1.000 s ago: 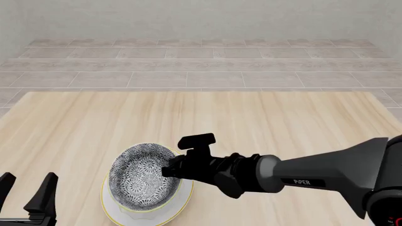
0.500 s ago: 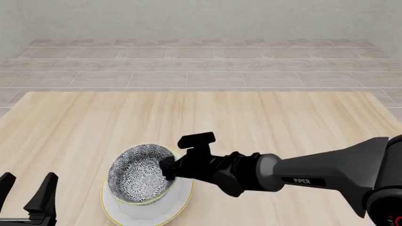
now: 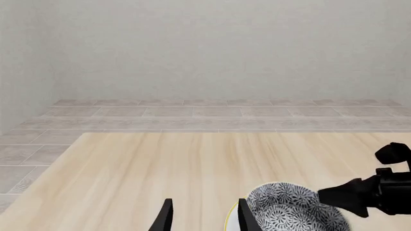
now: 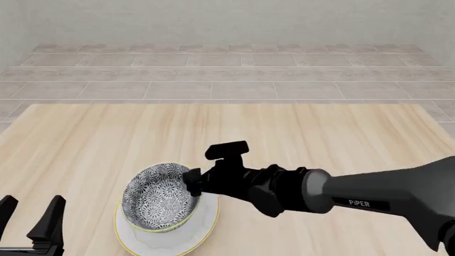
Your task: Put the bowl on the plate.
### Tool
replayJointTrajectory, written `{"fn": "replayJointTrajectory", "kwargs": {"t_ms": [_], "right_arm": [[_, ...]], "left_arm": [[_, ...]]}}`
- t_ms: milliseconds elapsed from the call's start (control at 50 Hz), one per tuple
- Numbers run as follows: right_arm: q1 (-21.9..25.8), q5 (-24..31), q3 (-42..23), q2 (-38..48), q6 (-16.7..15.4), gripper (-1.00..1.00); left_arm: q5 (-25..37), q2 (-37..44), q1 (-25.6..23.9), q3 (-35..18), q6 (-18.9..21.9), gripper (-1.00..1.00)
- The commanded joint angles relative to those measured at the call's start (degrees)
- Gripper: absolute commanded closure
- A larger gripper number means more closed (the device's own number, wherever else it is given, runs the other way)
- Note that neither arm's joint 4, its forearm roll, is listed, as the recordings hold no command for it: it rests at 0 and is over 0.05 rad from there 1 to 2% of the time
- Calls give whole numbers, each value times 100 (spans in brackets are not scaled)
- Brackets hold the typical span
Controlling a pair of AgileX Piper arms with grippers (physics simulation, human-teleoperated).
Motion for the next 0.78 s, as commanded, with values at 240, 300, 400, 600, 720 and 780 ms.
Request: {"fn": "replayJointTrajectory", "kwargs": {"t_ms": [240,300,400,600,720,780], "right_arm": [[-366,514,259,-1736,-564,-100],[-470,703,299,-2201,-719,-100],[-676,983,288,-2788,-932,-100],[-1304,1739,235,-4663,-1627,-100],[-1826,1901,446,-5923,-1930,-100],[-2089,1894,603,-6417,-1966,-100]], "left_arm": [[0,0,0,0,0,-100],[0,0,0,0,0,-100],[0,0,0,0,0,-100],[0,0,0,0,0,-100],[0,0,0,0,0,-100],[0,0,0,0,0,-100]]}}
